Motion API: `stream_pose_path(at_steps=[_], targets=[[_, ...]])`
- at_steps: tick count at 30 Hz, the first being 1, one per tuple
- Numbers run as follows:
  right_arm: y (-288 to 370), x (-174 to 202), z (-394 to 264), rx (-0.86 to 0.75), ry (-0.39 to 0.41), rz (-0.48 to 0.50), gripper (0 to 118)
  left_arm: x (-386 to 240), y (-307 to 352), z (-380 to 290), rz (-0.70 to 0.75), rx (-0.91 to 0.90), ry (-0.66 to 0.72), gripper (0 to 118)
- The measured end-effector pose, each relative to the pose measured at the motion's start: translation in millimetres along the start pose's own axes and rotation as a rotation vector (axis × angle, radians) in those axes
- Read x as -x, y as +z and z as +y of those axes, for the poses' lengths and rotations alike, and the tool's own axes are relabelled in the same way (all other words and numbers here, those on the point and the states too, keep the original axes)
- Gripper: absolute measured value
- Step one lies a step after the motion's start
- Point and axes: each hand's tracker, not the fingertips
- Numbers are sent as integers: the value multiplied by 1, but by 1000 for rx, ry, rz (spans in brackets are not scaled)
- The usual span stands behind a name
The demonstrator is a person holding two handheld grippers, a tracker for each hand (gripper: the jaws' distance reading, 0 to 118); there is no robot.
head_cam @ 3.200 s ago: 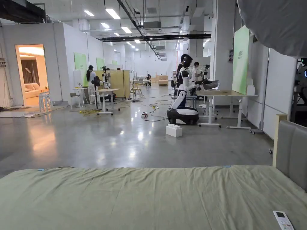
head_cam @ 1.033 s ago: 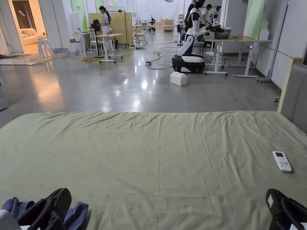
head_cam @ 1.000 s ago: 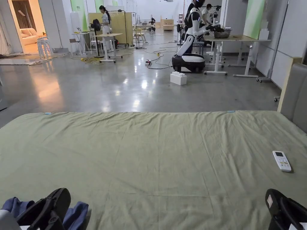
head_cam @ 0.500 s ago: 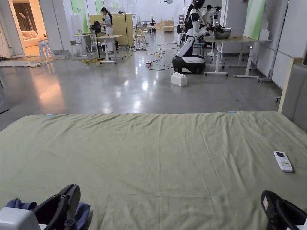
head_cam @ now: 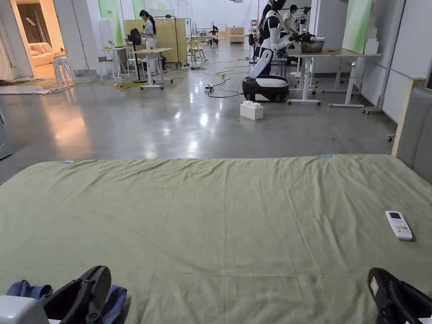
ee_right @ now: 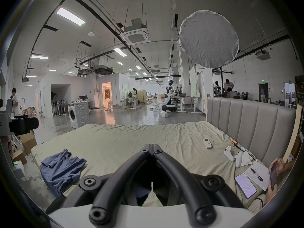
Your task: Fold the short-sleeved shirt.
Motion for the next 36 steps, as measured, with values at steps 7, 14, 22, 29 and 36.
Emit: stream_pose_path(at_steps=[7,14,22,29,36], targets=[[-2,1,-5,24,-12,16,0,27,-3,0,-26,12,118,3],[-14,8,-25,104,-48,44,0,116,-28,-3,8,142,338,40],[-24,18,-46,228,-39,48,0,197,-101,-79,153,486,190,88],[-31,23,-64,362,3,26,0,236,-167,-179,233,720,157,92],[-37,30,-76,454,49,5,0,259,-200,-227,242,881,182,93]])
